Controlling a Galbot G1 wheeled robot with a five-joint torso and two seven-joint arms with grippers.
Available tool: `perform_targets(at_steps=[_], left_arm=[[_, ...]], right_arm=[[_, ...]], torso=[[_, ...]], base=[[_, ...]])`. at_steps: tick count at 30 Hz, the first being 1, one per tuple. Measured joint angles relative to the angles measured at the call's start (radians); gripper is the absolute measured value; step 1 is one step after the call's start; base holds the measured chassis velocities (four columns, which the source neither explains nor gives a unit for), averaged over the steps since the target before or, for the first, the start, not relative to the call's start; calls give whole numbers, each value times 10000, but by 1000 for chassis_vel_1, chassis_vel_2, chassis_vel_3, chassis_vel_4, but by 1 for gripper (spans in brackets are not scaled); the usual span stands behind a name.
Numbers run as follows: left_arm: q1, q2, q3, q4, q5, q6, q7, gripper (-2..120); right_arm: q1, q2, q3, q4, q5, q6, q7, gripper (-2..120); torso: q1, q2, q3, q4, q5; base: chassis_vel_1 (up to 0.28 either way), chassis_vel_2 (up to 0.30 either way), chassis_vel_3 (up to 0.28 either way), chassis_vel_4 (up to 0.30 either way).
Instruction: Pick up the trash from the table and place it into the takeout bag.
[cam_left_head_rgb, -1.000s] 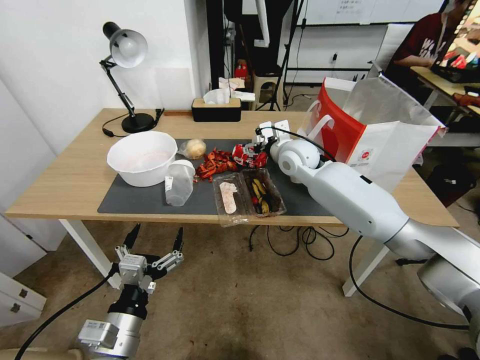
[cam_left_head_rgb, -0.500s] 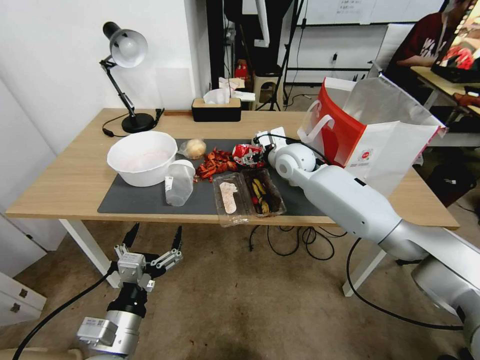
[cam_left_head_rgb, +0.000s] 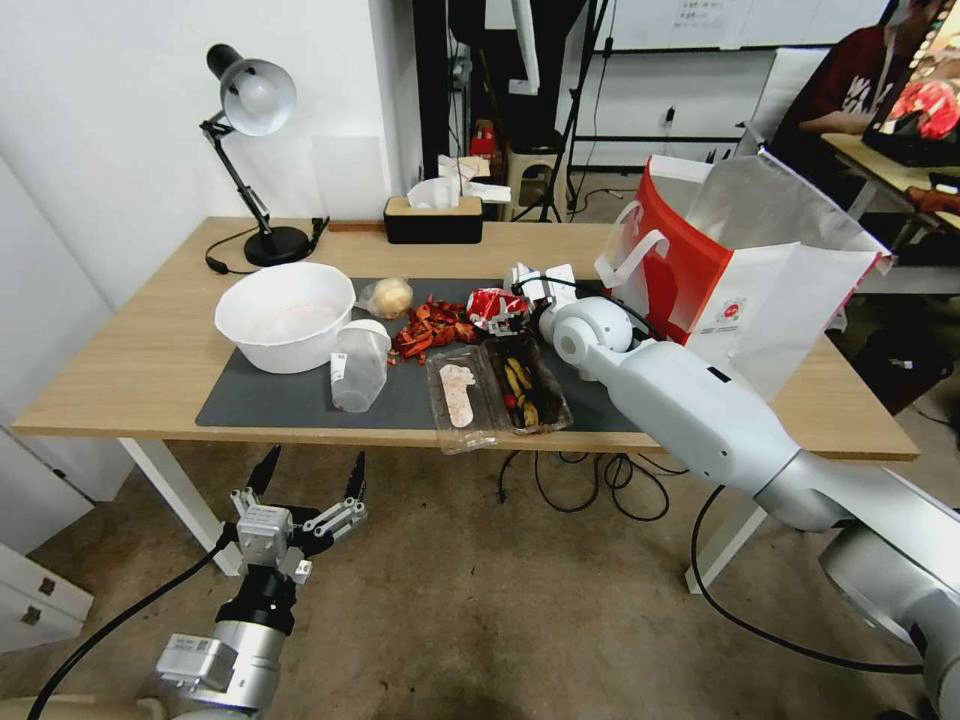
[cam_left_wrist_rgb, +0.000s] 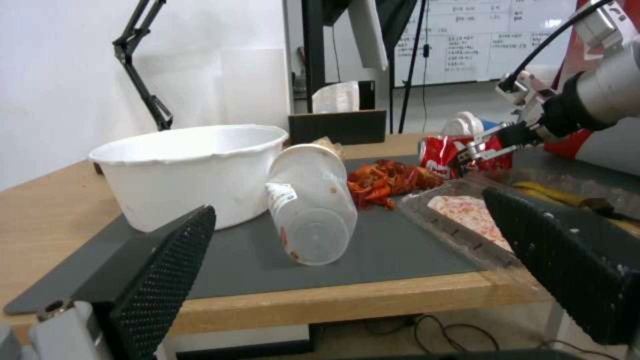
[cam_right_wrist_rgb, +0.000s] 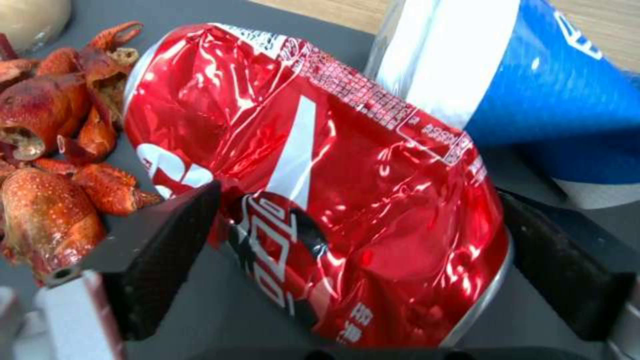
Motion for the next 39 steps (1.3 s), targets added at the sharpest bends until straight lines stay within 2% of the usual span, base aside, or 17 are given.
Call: perform_targets(at_steps=[3, 24, 39], left_arm=[[-18, -2, 8, 7, 1, -1, -12, 100], [-94, 3, 36, 11, 6, -1, -106, 100], [-87, -40, 178, -54, 51, -7, -167, 100]], right_arm=[[-45, -20, 7, -2, -37, 132, -19, 83], [-415, -255, -3, 624, -210, 480, -55, 38], [-857, -641, 293, 1264, -70, 559, -13, 38]], torso=[[-1, 1, -1, -6, -1], [-1, -1, 0, 1, 0], [2, -1, 1, 2, 1]], base=[[0, 0, 0, 0], [0, 0, 0, 0], [0, 0, 0, 0]])
